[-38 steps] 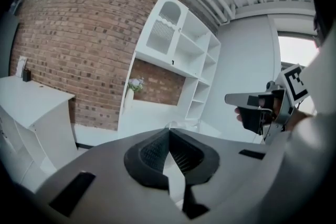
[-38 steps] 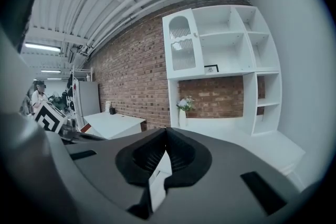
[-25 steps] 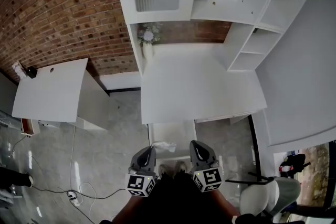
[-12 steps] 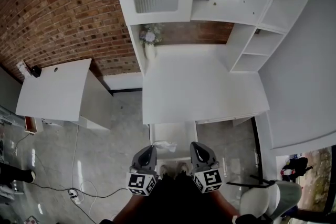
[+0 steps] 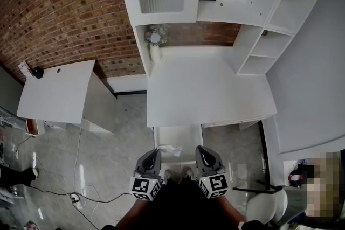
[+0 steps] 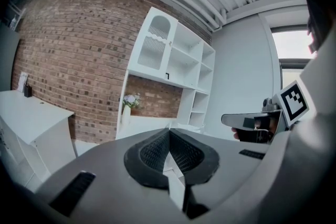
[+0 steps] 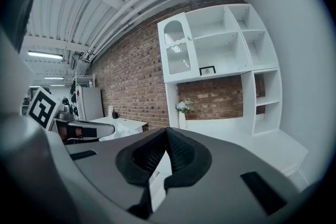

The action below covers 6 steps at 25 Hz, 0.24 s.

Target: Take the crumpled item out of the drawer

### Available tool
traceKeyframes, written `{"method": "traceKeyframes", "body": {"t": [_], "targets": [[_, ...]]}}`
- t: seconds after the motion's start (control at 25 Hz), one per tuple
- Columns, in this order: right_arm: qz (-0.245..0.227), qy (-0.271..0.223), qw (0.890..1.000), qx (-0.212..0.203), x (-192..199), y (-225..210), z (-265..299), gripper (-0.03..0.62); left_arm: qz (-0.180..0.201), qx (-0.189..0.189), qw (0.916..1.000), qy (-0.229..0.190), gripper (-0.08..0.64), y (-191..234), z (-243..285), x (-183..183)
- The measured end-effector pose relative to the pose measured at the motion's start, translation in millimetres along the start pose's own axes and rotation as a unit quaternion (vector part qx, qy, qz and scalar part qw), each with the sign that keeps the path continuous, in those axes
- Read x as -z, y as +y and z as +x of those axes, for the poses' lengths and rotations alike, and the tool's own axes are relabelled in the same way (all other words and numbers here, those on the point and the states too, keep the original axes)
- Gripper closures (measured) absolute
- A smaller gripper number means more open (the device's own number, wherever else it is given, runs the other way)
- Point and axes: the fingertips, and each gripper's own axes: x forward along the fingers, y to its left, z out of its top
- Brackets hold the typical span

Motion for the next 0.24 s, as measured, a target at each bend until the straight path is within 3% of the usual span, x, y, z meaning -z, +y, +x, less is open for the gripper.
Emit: {"method": "traceKeyframes", "body": {"t": [0.24], "targets": [[-0.001, -0.002, 1.0, 0.001, -1.8, 3.0, -2.9, 0.58, -0.003, -0.003, 1.0, -0.001, 0.537, 0.5, -5.0, 0.7]]}}
